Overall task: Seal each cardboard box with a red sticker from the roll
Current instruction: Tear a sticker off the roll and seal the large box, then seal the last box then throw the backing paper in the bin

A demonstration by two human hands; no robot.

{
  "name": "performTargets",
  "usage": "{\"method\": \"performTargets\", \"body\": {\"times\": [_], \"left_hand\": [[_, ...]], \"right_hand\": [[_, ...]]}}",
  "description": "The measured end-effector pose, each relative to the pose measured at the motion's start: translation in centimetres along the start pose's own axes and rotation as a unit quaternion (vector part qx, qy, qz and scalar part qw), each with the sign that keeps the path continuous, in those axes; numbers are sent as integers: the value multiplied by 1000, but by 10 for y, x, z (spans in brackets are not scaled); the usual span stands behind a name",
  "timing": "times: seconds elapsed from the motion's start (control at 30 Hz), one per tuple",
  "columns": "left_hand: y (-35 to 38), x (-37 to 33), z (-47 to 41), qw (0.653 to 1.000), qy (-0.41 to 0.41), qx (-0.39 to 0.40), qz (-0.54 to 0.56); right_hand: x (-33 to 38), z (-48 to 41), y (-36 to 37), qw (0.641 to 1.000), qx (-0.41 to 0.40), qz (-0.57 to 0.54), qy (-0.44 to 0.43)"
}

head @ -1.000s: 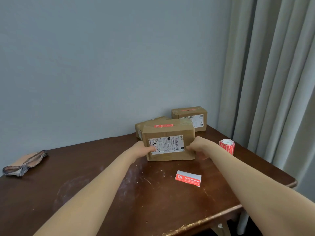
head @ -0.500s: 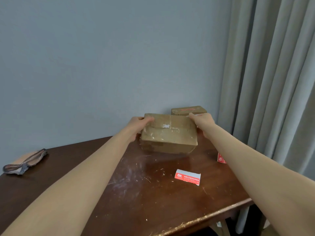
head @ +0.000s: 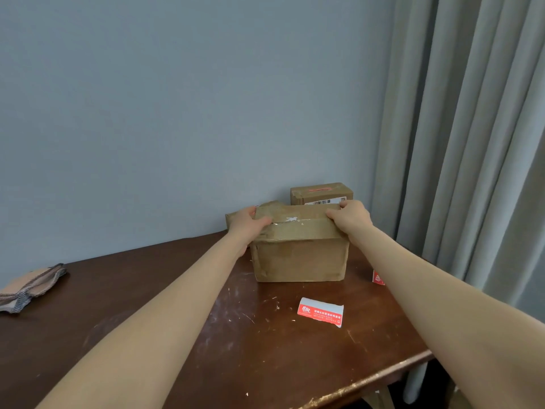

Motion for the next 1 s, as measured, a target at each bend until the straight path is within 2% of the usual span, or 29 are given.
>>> {"method": "performTargets", "body": {"times": [0.27, 0.43, 0.63, 0.73, 0.8, 0.87, 0.93, 1.0], "left_hand": [[15, 9, -8, 998, 38, 29, -36], [18, 10, -13, 990, 84, 32, -112], [19, 8, -11, 983, 100, -29, -152], [17, 8, -1, 954, 155, -113, -229], [16, 7, 13, 920, 229, -174, -267], [17, 7, 27, 893, 302, -194, -272], [22, 9, 40, 900, 336, -136, -242], [31, 15, 53, 916, 322, -20, -239]], "right_hand": [[-1, 0, 18, 998, 39, 36, -20], [2, 1, 18, 996, 47, 62, -37], [0, 8, 9, 997, 25, 54, -42], [-5, 17, 3, 995, -24, 69, -62], [-6, 28, -4, 987, -78, 91, -107], [-8, 41, -11, 975, -105, 92, -172], [-12, 54, -14, 965, -78, 101, -231], [-20, 65, -14, 956, -21, 137, -257]]}}
Point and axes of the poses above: each hand's wrist, its own z-axis away from the middle knuckle, its own y-axis out of the palm, x = y × z, the point moved 1 cm from there along -z, towards the middle knuckle, and after that the axes turned 9 degrees about -x, right-handed, at the moved point
